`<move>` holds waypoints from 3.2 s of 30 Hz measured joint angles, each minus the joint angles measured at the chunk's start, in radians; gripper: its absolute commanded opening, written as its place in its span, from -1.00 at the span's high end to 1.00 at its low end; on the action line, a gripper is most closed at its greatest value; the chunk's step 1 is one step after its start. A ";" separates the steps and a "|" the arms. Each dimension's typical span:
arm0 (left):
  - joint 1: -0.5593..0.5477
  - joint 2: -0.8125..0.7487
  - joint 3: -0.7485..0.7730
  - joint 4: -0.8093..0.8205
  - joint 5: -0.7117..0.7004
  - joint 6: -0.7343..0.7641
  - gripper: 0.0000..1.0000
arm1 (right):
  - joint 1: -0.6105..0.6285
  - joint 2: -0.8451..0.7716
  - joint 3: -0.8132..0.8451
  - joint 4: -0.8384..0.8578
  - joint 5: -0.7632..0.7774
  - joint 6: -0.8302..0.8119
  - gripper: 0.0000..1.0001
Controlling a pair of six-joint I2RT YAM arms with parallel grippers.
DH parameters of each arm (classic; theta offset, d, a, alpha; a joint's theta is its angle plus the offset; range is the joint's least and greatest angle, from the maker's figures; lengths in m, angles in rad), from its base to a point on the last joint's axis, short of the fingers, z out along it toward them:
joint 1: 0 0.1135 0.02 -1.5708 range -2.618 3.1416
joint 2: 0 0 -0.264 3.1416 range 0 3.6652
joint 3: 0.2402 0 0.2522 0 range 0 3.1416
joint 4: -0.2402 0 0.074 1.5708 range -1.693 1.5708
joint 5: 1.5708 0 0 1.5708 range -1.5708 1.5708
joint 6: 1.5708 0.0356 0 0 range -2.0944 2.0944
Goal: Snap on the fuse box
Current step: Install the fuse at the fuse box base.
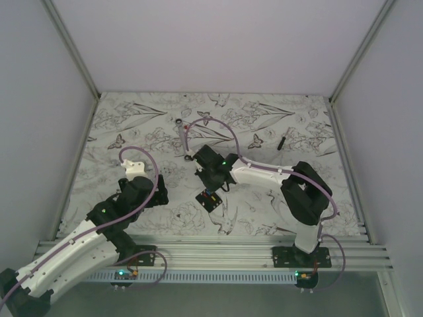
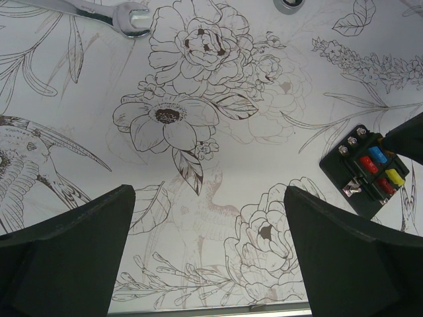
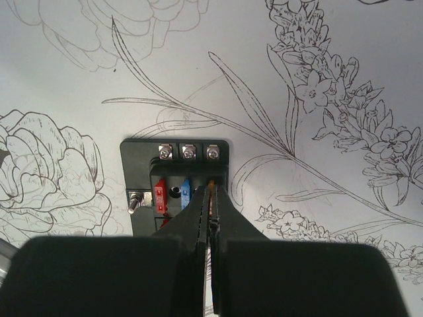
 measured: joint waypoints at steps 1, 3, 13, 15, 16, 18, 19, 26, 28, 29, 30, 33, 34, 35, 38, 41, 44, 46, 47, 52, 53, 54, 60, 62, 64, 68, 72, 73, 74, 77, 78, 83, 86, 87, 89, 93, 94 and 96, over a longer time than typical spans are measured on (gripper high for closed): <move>0.000 0.000 0.000 0.000 0.000 0.000 -0.99 | -0.002 0.000 -0.005 0.004 -0.003 0.001 1.00; 0.000 0.000 0.000 0.000 0.000 0.000 -0.99 | -0.007 -0.012 -0.027 0.022 -0.013 0.004 1.00; 0.001 -0.003 0.000 0.000 0.000 0.000 -0.99 | -0.027 -0.061 -0.114 0.124 -0.048 0.034 1.00; 0.001 -0.003 0.000 0.000 0.000 0.000 -0.99 | -0.027 -0.069 -0.112 0.125 -0.048 0.038 1.00; 0.001 -0.003 0.000 0.000 0.000 0.000 -0.99 | -0.027 -0.071 -0.112 0.125 -0.047 0.039 0.99; 0.001 -0.003 0.000 0.000 0.000 0.000 -0.99 | -0.027 -0.076 -0.110 0.120 -0.044 0.041 0.88; 0.001 -0.003 0.000 0.000 0.000 0.000 -0.99 | -0.027 -0.079 -0.109 0.108 -0.043 0.041 0.82; 0.001 -0.006 -0.001 0.000 0.000 -0.003 -0.99 | -0.028 -0.096 -0.100 0.025 -0.040 0.026 0.60; 0.001 -0.010 -0.003 0.000 0.000 -0.004 -0.99 | -0.028 -0.101 -0.099 0.013 -0.040 0.025 0.57; 0.001 -0.011 -0.004 0.000 0.000 -0.004 -0.99 | -0.028 -0.105 -0.099 0.007 -0.042 0.026 0.56; 0.001 -0.012 -0.005 0.000 0.000 -0.004 -0.99 | -0.028 -0.109 -0.099 0.003 -0.046 0.026 0.56; 0.001 -0.012 -0.005 0.000 0.000 -0.004 -0.99 | -0.028 -0.114 -0.099 -0.001 -0.049 0.026 0.56; 0.001 -0.012 -0.005 0.000 0.000 -0.004 -0.99 | -0.028 -0.114 -0.099 -0.002 -0.051 0.026 0.56; 0.001 -0.012 -0.005 0.000 0.000 -0.004 -0.99 | -0.028 -0.114 -0.099 -0.003 -0.051 0.026 0.56; 0.001 -0.012 -0.005 0.000 0.000 -0.004 -0.99 | -0.028 -0.114 -0.099 -0.005 -0.054 0.026 0.57; 0.001 -0.012 -0.005 0.000 0.000 -0.004 -0.99 | -0.028 -0.114 -0.099 -0.005 -0.055 0.026 0.59; 0.001 -0.012 -0.005 0.000 0.000 -0.004 -0.99 | -0.028 -0.110 -0.099 -0.005 -0.055 0.026 0.65; 0.001 -0.012 -0.005 0.000 0.000 -0.004 -0.99 | -0.028 -0.102 -0.099 -0.005 -0.055 0.026 0.71; 0.001 -0.012 -0.005 0.000 0.000 -0.004 -0.99 | -0.028 -0.096 -0.099 -0.005 -0.055 0.027 0.75; 0.001 -0.012 -0.005 0.000 0.000 -0.004 -0.99 | -0.028 -0.080 -0.095 -0.006 -0.057 0.034 1.00; 0.001 -0.012 -0.005 0.000 0.000 -0.004 -0.99 | -0.028 -0.078 -0.093 -0.009 -0.057 0.035 1.00; 0.001 -0.012 -0.005 0.000 0.000 -0.004 -0.99 | -0.028 -0.075 -0.089 -0.013 -0.057 0.037 1.00; 0.001 -0.013 -0.005 0.000 0.001 -0.004 -0.99 | -0.028 -0.049 -0.052 -0.051 -0.053 0.043 1.00; 0.001 -0.013 -0.005 0.000 0.001 -0.004 -0.99 | -0.028 -0.037 -0.037 -0.068 -0.050 0.045 1.00; 0.001 -0.013 -0.005 0.000 0.001 -0.004 -0.99 | -0.028 -0.021 -0.017 -0.090 -0.047 0.045 1.00; 0.001 -0.012 -0.005 0.000 0.002 -0.004 -0.99 | -0.028 0.019 0.030 -0.135 -0.039 0.048 1.00; 0.001 -0.011 -0.005 0.000 0.003 -0.004 -0.99 | -0.028 0.048 0.063 -0.153 -0.019 0.053 1.00; 0.001 -0.011 -0.005 0.000 0.003 -0.004 -0.99 | -0.028 0.054 0.069 -0.154 -0.013 0.053 1.00; 0.001 -0.011 -0.005 0.000 0.003 -0.004 -0.99 | -0.028 0.059 0.074 -0.155 -0.009 0.056 1.00; 0.001 -0.010 -0.005 0.000 0.004 -0.004 -0.99 | -0.027 0.071 0.088 -0.167 0.001 0.065 1.00; 0.001 -0.010 -0.005 0.000 0.004 -0.004 -0.99 | -0.027 0.072 0.090 -0.170 0.004 0.068 1.00; 0.001 -0.010 -0.005 0.000 0.008 -0.004 -0.99 | -0.019 0.043 0.067 -0.145 0.016 0.072 0.89; 0.001 -0.010 -0.005 0.000 0.009 -0.005 -0.99 | -0.019 0.014 0.035 -0.107 0.016 0.071 0.59; 0.001 -0.010 -0.005 0.000 0.011 -0.005 -0.99 | -0.019 0.010 0.031 -0.103 0.018 0.069 0.55; 0.001 -0.010 -0.005 0.000 0.018 -0.011 -0.99 | -0.020 0.007 0.029 -0.104 0.024 0.066 0.46; 0.002 -0.010 -0.005 0.000 0.044 -0.025 -0.99 | -0.021 0.002 0.034 -0.109 0.035 0.053 0.27; 0.002 -0.010 -0.005 0.000 0.051 -0.030 -0.99 | -0.021 -0.004 0.034 -0.109 0.036 0.050 0.19; 0.002 -0.009 -0.004 0.000 0.064 -0.037 -0.99 | -0.021 -0.033 0.036 -0.108 0.037 0.043 0.12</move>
